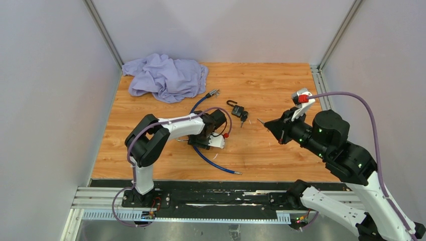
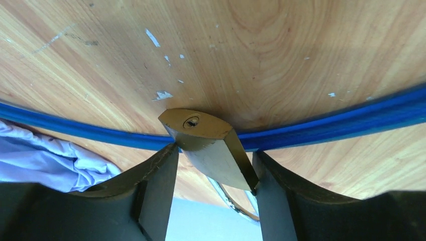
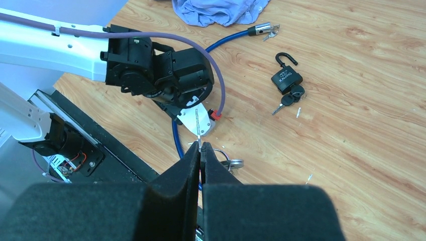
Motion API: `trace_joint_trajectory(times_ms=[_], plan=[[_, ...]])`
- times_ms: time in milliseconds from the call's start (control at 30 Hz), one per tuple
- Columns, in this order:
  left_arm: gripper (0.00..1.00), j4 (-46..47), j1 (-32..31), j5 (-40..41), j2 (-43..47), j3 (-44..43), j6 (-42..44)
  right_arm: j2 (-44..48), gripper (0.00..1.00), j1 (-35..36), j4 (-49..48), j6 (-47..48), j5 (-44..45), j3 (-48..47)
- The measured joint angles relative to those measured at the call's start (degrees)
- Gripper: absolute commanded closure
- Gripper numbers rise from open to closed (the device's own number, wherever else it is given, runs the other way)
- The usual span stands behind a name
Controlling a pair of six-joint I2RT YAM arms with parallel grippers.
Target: Unlock with the key
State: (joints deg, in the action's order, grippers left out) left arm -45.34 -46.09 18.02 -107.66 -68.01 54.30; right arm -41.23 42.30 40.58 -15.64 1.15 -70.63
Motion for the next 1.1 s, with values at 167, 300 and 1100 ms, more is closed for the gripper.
trace_joint_trajectory(times_ms=[167, 300, 1100], plan=[[0.45, -4.3, 0.0, -2.6, -1.1, -3.8, 0.0, 0.3, 1.0, 0.0, 0.0, 0.0, 0.0, 0.3], [0.49, -7.1, 0.1, -4.4, -1.2, -5.9, 0.2, 0.7, 0.99, 0.0, 0.0, -0.1, 0.0, 0.5], [0.02, -10.1, 6.8, -15.0, 5.6, -8.7, -6.4, 0.7, 1.0, 0.0, 0.0, -0.3, 0.0, 0.9]])
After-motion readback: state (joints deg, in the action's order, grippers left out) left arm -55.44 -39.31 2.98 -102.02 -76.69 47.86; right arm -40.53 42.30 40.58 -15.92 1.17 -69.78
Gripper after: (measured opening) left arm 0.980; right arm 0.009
